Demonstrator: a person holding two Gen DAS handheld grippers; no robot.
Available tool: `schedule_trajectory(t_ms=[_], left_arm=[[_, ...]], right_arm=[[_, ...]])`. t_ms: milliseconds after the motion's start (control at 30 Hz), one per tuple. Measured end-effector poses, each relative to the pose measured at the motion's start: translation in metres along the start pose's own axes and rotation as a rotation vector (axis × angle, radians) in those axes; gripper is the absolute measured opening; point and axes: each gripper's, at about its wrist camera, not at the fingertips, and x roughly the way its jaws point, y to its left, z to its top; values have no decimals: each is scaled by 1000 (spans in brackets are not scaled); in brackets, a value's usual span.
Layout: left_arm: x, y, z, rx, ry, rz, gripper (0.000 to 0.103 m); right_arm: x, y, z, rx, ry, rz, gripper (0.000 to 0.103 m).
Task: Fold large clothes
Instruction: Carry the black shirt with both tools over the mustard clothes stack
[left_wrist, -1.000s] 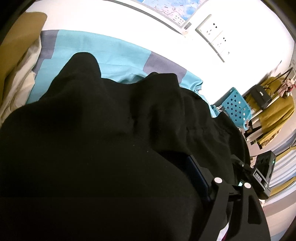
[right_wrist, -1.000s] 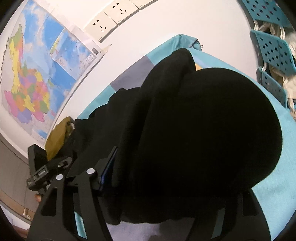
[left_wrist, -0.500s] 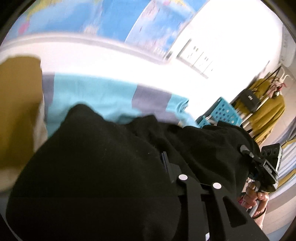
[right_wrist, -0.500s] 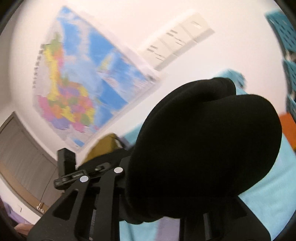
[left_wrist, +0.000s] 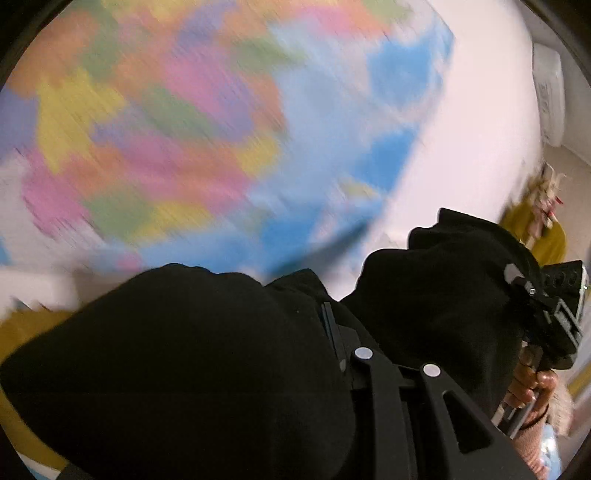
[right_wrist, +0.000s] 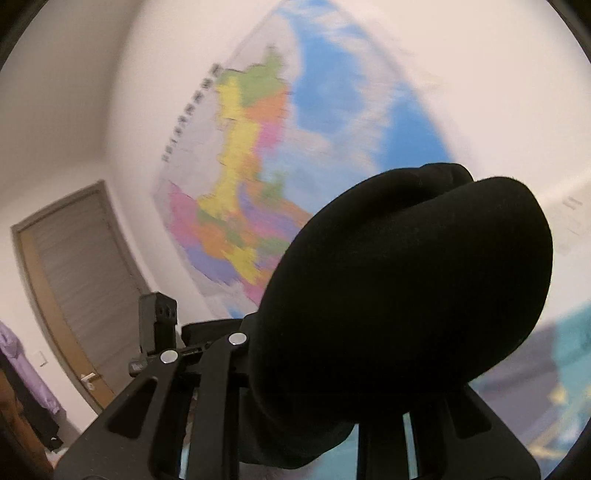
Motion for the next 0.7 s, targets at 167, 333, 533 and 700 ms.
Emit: schedule_trajectory(t_ms=[167,333,533,700], left_arm=[[-50,75,49,-29,-159,153,21],[-78,186,28,-116,-238,327,22],[-48,343,-97,-447,-25,517,22],[-55,354,-134,-472,-62,462,26]], right_arm=[[96,30,10,-21,-32,172,21],[206,30,-56,40,95,270,21],[299,-1,-216,181,530,201,23],[276,-14,-216,234,532,205,43]])
